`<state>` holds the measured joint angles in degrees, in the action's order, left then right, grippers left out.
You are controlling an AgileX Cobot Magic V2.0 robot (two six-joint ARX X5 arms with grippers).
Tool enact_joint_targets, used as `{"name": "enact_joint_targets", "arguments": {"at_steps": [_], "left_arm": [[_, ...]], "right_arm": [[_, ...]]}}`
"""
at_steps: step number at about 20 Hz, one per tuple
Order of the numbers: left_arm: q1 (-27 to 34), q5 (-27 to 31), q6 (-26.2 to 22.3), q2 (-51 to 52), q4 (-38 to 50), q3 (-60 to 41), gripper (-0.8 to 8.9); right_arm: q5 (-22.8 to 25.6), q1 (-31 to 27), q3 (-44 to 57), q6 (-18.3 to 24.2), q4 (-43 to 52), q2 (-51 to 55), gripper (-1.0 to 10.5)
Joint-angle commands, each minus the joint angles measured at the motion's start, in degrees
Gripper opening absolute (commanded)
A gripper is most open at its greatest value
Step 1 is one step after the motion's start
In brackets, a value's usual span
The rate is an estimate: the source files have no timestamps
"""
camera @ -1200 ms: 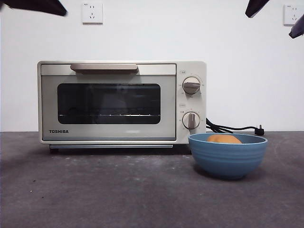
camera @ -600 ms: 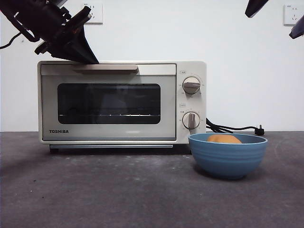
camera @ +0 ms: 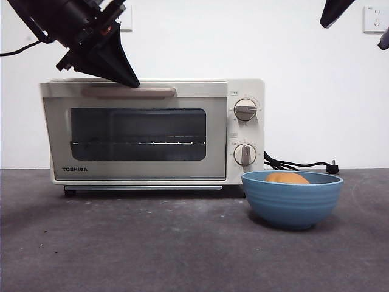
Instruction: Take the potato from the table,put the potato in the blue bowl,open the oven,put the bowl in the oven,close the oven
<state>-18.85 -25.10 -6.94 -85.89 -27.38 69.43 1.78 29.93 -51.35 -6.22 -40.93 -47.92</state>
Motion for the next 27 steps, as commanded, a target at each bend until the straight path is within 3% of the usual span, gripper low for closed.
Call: {"name": "enact_joint_targets", "arguments": {"at_steps": [1,9,11,12,17,20,27], "left_arm": [[-0.8,2.2,-1.3,-2.3,-7.5,-2.3,-0.08],[-1.4,2.3,-1.3,0.5,-20.8,-2.3,-0.08],[-1.9,2.2,-2.4,2.1,-23.3,-2.3,-0.08],[-1.9,2.3,-2.4,3.1,-23.7,-2.3,-0.08],[-1.8,2.5,-1.9,14.0,-22.0,-2.3,-0.08],[-1.8,2.7,-0.5,22.1,-21.5,-2.3,-0.08],[-1.8,6.6,2.9,38.6,-22.9,-2.3,-0.08]], "right_arm": [[0.3,0.0,0.5,0.3,0.1,-0.1,4.7],[0.5,0.0,0.5,0.3,0.1,-0.1,4.7],[5.2,0.0,0.5,0.0,-0.1,-0.1,4.7],[7.5,-0.3,0.5,-0.2,-0.5,-0.1,4.7],[6.9,-4.7,0.5,-1.4,-1.6,-0.2,4.6],[2.4,-7.2,0.5,-1.5,-1.6,-2.8,4.0],[-6.6,-12.9,0.5,-1.6,0.2,-17.9,4.1]]}}
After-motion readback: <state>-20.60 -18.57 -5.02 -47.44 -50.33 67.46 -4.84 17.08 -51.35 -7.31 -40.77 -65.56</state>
